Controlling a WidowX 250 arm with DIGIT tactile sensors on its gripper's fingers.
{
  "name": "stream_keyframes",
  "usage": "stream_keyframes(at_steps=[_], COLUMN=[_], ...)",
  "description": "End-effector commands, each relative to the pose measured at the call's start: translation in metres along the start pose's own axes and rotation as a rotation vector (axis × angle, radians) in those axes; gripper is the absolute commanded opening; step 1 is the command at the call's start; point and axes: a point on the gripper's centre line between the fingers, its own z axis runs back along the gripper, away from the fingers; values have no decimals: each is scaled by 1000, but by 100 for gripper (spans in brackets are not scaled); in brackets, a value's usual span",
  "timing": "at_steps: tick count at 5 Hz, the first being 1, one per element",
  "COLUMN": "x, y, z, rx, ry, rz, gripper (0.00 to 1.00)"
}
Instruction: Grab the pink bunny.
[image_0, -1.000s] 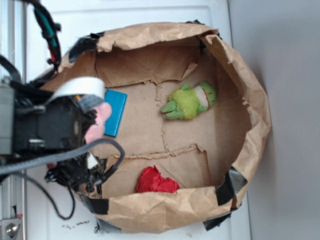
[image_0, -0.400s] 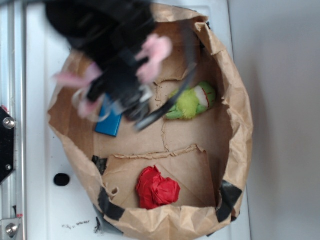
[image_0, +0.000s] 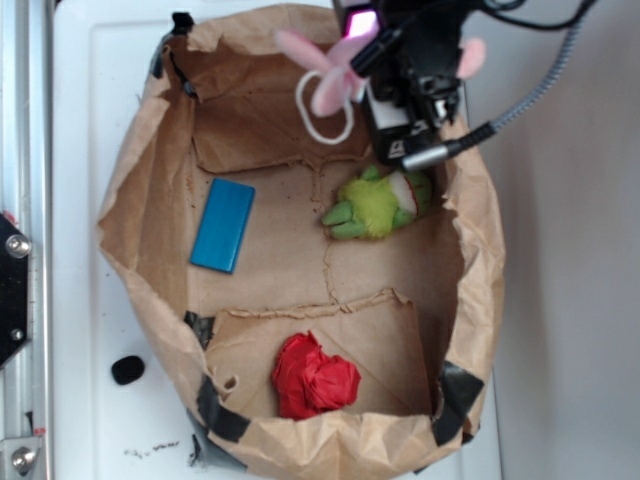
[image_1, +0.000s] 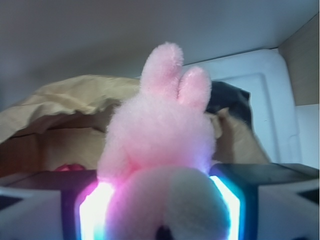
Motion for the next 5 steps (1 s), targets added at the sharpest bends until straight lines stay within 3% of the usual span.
stream_keyframes(at_steps=[1, 4, 5], x=[-21, -36, -51], y=[-37, -69, -77], z=[25, 32, 23], rx=[50, 112, 193], ry=[-154, -166, -256], rz=[-164, -182, -199], gripper=[0, 0, 0])
